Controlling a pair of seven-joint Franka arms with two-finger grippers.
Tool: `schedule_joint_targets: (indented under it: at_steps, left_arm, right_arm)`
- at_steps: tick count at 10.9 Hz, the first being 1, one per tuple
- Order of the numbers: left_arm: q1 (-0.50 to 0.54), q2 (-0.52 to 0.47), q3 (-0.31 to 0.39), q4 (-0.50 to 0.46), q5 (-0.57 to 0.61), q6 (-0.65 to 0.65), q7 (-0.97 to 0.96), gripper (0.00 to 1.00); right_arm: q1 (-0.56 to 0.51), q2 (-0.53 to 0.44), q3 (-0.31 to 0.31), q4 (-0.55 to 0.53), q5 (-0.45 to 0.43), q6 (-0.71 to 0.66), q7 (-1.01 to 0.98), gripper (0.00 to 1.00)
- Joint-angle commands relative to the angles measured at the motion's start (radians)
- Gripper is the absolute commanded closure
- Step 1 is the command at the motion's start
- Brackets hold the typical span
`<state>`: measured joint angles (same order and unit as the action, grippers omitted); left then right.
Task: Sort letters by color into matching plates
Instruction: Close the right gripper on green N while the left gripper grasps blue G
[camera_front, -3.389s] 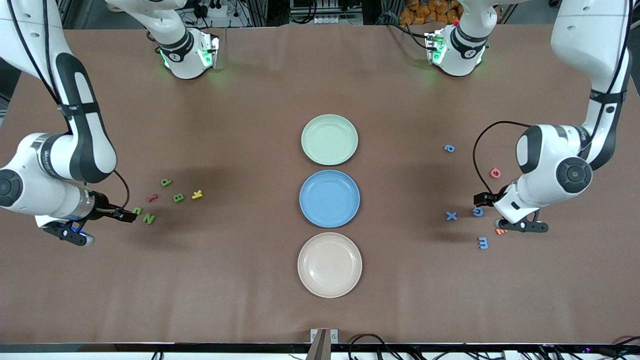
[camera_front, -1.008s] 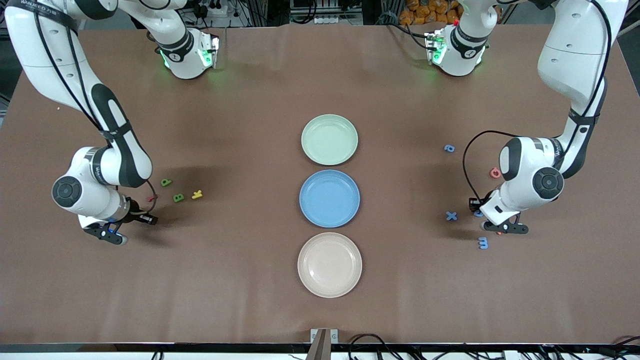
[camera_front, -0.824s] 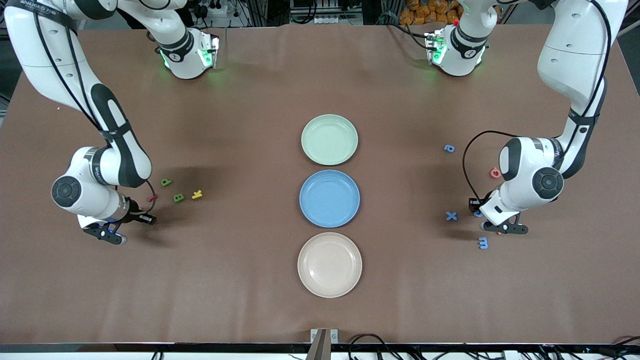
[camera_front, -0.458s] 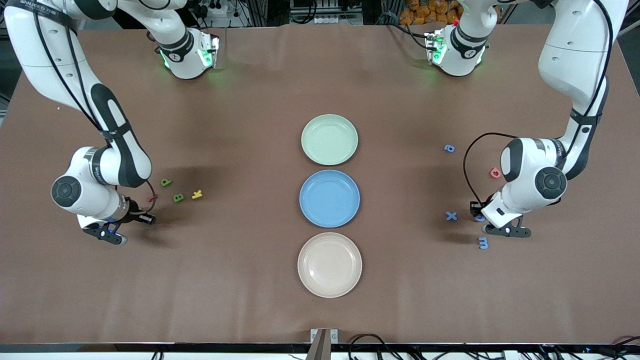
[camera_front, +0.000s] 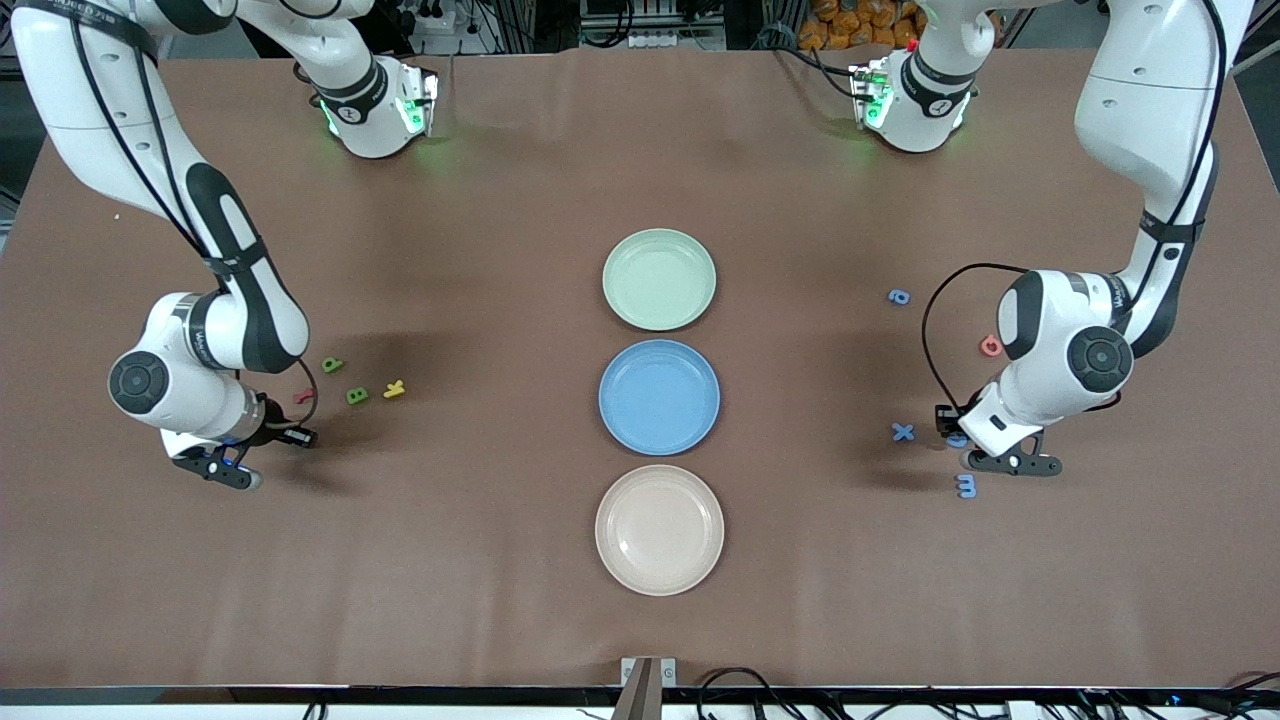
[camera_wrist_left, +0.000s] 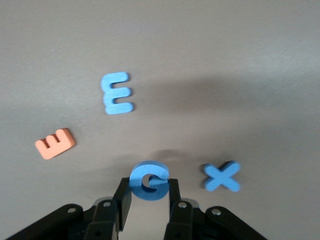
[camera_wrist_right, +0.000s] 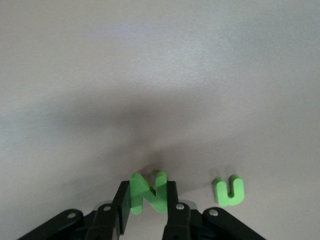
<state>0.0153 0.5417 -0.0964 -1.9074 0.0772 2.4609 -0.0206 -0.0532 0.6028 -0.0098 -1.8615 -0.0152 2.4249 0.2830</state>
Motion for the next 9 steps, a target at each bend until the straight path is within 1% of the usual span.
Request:
schedule_joint_targets:
  at_steps: [1,2,3,4,6,8,9]
  left_arm:
    - [-0.053,-0.023,-0.005,-0.009,0.021,-0.01,-0.111,1.0]
    - [-0.079,-0.025,-0.005,-0.009,0.021,-0.014,-0.154,1.0]
    - [-0.11,-0.031,-0.005,-0.007,0.022,-0.032,-0.206,1.0]
    - [-0.141,-0.032,-0.005,-0.004,0.021,-0.043,-0.258,1.0]
    - [-0.214,-0.029,-0.005,0.005,0.021,-0.053,-0.379,1.0]
    - [-0.291,-0.019,-0.006,0.03,0.019,-0.053,-0.502,1.0]
    - [-0.332,-0.016,-0.006,0.037,0.019,-0.053,-0.572,1.0]
  right_arm:
    - [0.038,-0.092,0.008,-0.022,0.05,-0.087,0.01,0.94]
    - [0.053,-0.112,0.008,-0.021,0.081,-0.114,0.01,0.94]
    - [0.071,-0.13,0.008,-0.019,0.093,-0.138,0.028,0.95]
    - [0.107,-0.144,0.008,-0.019,0.093,-0.151,0.065,0.95]
    - [0.153,-0.172,0.017,-0.019,0.093,-0.164,0.076,0.95]
    - [0.188,-0.184,0.057,-0.018,0.093,-0.167,0.157,0.95]
    - [0.19,-0.184,0.106,-0.012,0.093,-0.167,0.232,0.95]
